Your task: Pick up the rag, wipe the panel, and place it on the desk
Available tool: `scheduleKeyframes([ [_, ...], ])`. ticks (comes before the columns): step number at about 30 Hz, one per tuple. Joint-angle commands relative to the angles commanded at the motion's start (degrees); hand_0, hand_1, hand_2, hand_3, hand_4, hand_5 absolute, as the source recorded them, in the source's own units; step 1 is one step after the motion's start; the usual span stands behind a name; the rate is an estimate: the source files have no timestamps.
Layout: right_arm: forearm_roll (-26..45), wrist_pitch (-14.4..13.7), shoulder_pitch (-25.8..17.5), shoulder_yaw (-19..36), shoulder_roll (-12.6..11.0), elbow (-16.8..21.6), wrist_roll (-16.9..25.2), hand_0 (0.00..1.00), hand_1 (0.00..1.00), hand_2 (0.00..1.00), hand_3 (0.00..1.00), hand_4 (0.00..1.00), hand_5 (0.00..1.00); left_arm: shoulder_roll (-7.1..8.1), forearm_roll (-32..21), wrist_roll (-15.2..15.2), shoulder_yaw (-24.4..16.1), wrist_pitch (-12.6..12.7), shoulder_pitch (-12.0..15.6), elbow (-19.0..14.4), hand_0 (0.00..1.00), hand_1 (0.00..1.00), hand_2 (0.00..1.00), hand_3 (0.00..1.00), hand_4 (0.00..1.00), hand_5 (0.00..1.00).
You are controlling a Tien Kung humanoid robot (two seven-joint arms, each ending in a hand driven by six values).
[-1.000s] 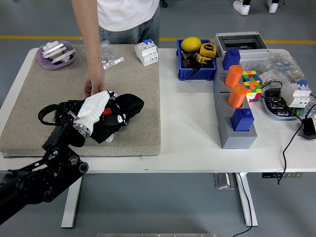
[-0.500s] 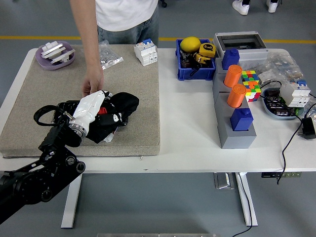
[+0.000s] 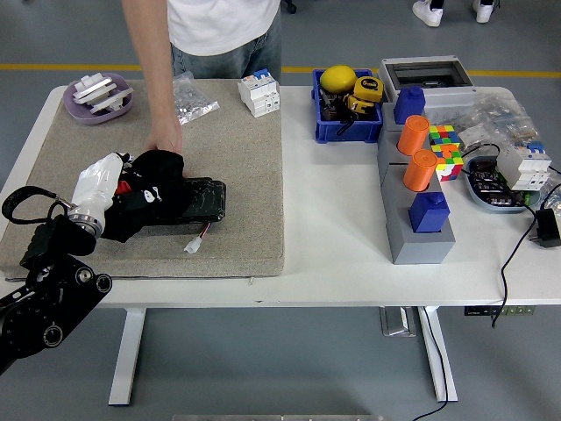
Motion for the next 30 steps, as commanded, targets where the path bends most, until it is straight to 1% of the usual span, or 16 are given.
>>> scheduleKeyframes([
  [9,-0.1,0.0,-0.1,0.2,0.0,0.0,0.0,0.770,0.697,0.713,0.682,0.998,0.527,1.79,1.0,-0.1,-4.7,0.1,1.6,1.5,0.177,0.204,0.489,0.465,0.450,0.002],
  [15,-0.1,0.0,-0.2,0.2,0.0,0.0,-0.1,0.769,0.697,0.713,0.682,0.998,0.526,2.99,1.6,-0.2,-8.5,0.3,2.0,2.3,0.177,0.205,0.487,0.462,0.443,0.002],
  [19,-0.3,0.0,-0.1,0.3,0.0,0.1,-0.1,0.769,0.697,0.713,0.682,0.998,0.526,3.85,1.5,-0.5,-10.3,0.5,2.0,3.1,0.177,0.205,0.487,0.462,0.443,0.002],
  [25,-0.3,0.0,-0.1,0.2,-0.1,0.1,-0.1,0.769,0.697,0.712,0.682,0.998,0.528,4.73,-0.1,-1.7,-11.2,1.1,1.9,5.0,0.177,0.206,0.487,0.461,0.441,0.002],
  [30,-0.5,0.0,-0.1,0.2,-0.1,0.2,-0.1,0.769,0.697,0.712,0.682,0.998,0.527,5.49,-2.8,-3.8,-10.6,1.3,1.4,8.0,0.189,0.212,0.485,0.460,0.435,0.002],
])
